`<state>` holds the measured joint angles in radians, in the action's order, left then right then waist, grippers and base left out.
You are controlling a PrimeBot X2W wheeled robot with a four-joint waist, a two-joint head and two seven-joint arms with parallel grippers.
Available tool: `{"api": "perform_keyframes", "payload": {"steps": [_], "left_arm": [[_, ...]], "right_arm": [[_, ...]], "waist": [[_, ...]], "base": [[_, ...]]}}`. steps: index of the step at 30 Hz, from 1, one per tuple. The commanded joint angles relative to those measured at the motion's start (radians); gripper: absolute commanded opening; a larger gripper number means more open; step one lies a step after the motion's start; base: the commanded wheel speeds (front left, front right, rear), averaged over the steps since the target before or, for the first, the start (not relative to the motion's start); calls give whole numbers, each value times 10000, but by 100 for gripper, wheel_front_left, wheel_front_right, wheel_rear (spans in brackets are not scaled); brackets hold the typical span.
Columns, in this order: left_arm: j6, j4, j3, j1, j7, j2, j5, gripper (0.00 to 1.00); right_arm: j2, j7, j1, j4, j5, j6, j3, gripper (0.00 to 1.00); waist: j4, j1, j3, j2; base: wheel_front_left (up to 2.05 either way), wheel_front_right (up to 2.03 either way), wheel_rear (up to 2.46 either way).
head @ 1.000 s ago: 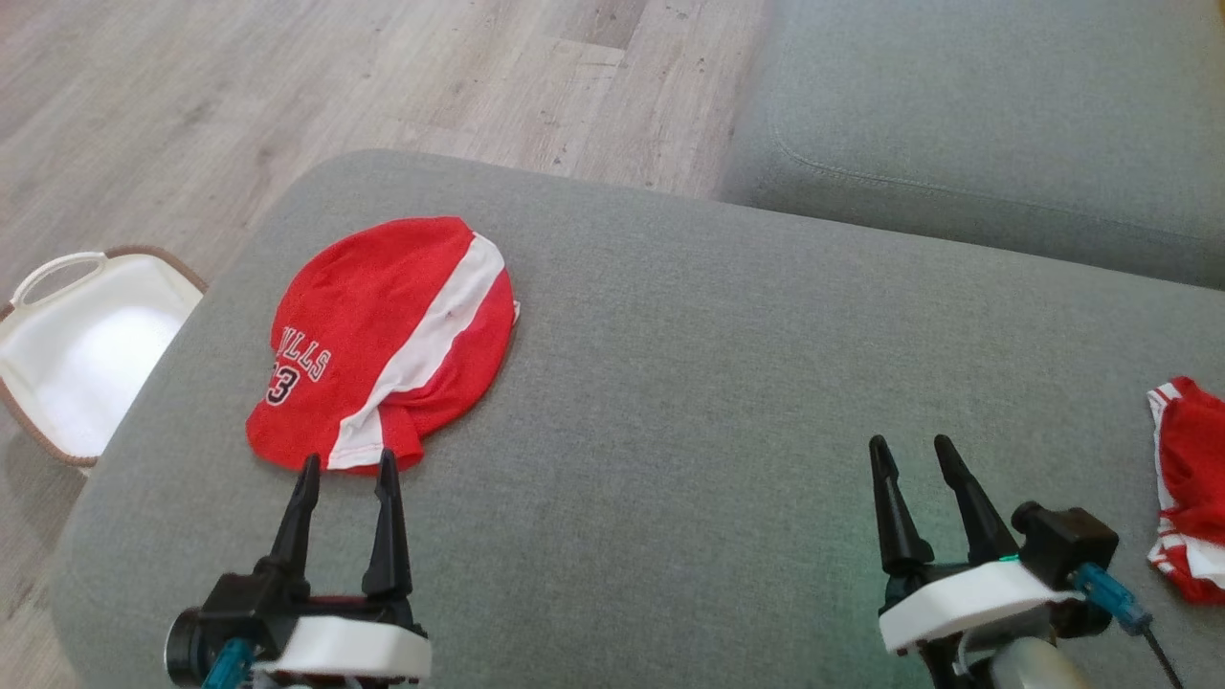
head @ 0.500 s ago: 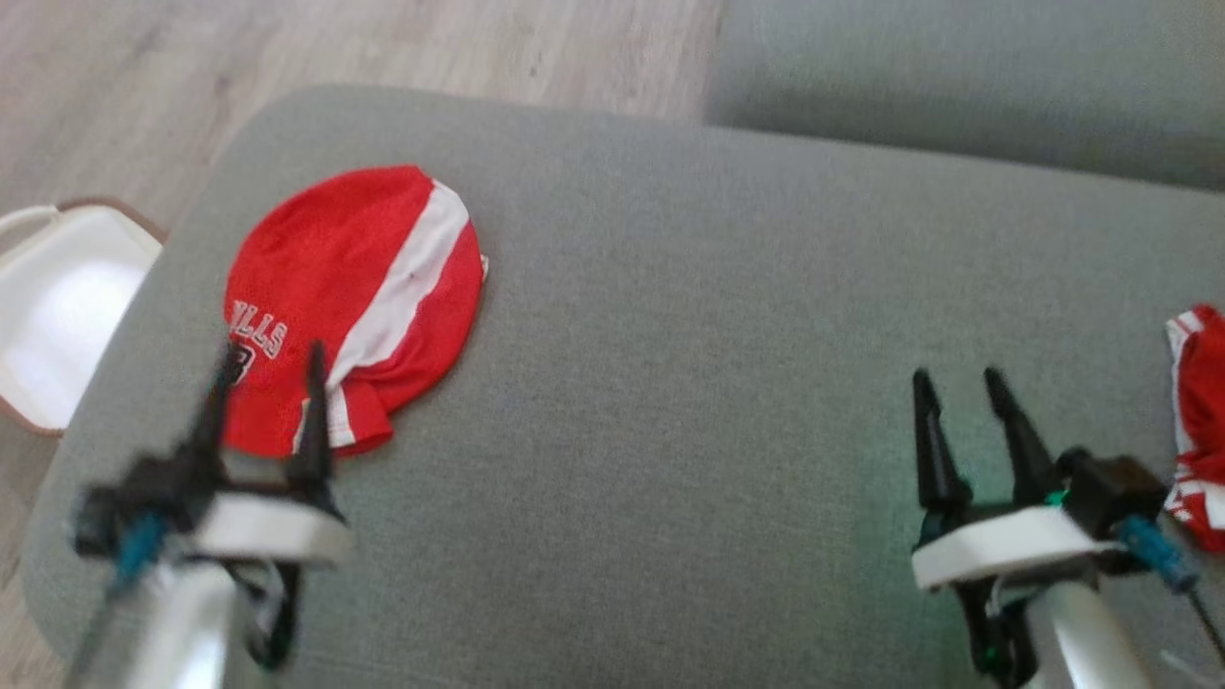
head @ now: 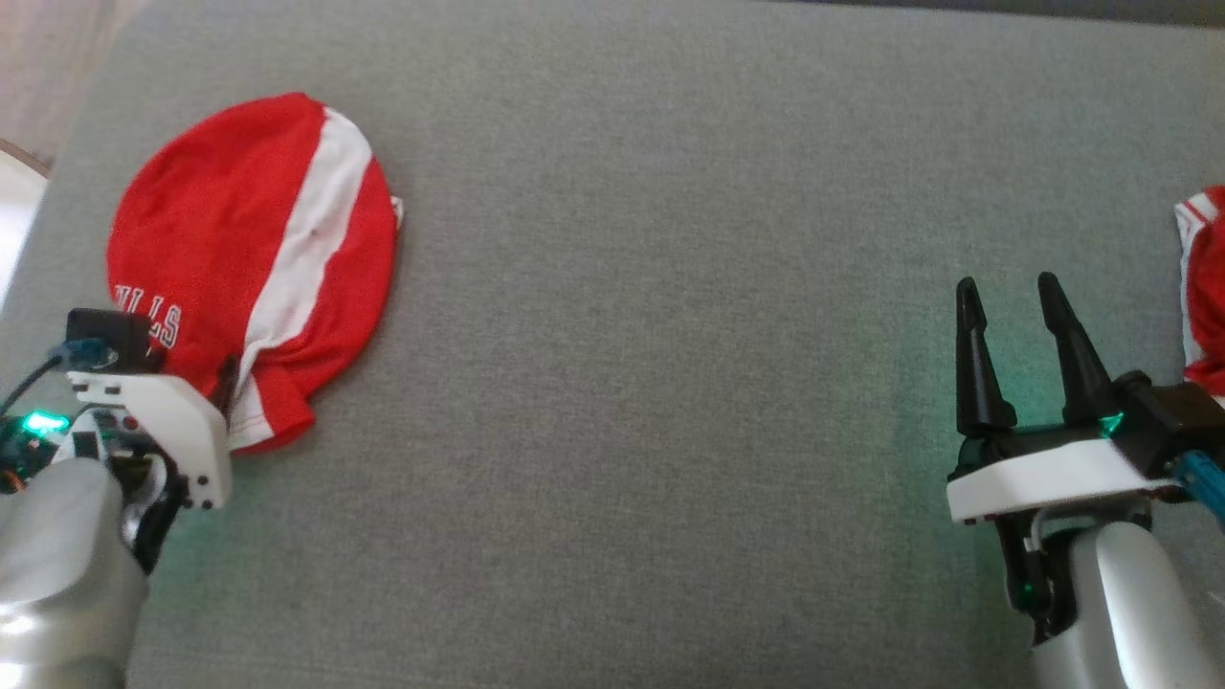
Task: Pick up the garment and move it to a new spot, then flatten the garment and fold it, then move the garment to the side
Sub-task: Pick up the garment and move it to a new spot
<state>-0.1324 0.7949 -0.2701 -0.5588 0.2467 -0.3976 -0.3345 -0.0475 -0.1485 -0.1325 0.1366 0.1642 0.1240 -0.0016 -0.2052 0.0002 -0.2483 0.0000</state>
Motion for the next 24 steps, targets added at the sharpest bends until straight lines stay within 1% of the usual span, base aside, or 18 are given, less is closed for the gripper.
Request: {"api": "perform_keyframes", "payload": {"steps": [1, 6, 11, 12, 13, 17, 21, 24], "left_arm": [[21, -107, 163, -500, 154, -712, -244, 100], [20, 522, -877, -778, 1184, -1170, -1514, 100], [19, 714, -1650, -735, 1946, -1353, -2703, 100], [19, 673, -1794, -714, 2048, -1390, -2922, 67], [19, 599, -1889, -716, 1994, -1456, -3105, 0], [18, 443, -2008, -814, 976, -1751, -3369, 0], [18, 300, -1715, -949, -561, -1776, -3664, 0], [18, -80, -1505, -1111, -1799, -1694, -3864, 0]], "right_arm": [[-28, 54, -229, -439, -106, 67, 247, 100], [-28, 222, -221, -805, -208, 67, 261, 100], [-28, 270, -259, -935, -205, 67, 238, 100], [-28, 269, -270, -931, -196, 67, 238, 100], [-28, 266, -281, -915, -184, 67, 247, 100], [-28, 200, -308, -753, -110, 67, 395, 100], [-28, 5, -292, -449, 92, 67, 572, 100], [-28, -192, -256, -194, 297, 67, 660, 100]], "waist": [[188, -2, -251, 0], [329, -2, -580, 0], [443, -2, -682, 0], [465, -2, -673, 0], [495, -2, -653, 0], [669, -2, -449, 0], [889, -2, -55, 0], [1052, -2, 290, 0]], "base": [[0, 0, 0], [0, 0, 0], [0, 0, 0], [0, 0, 0], [0, 0, 0], [0, 0, 0], [0, 0, 0], [0, 0, 0]]}}
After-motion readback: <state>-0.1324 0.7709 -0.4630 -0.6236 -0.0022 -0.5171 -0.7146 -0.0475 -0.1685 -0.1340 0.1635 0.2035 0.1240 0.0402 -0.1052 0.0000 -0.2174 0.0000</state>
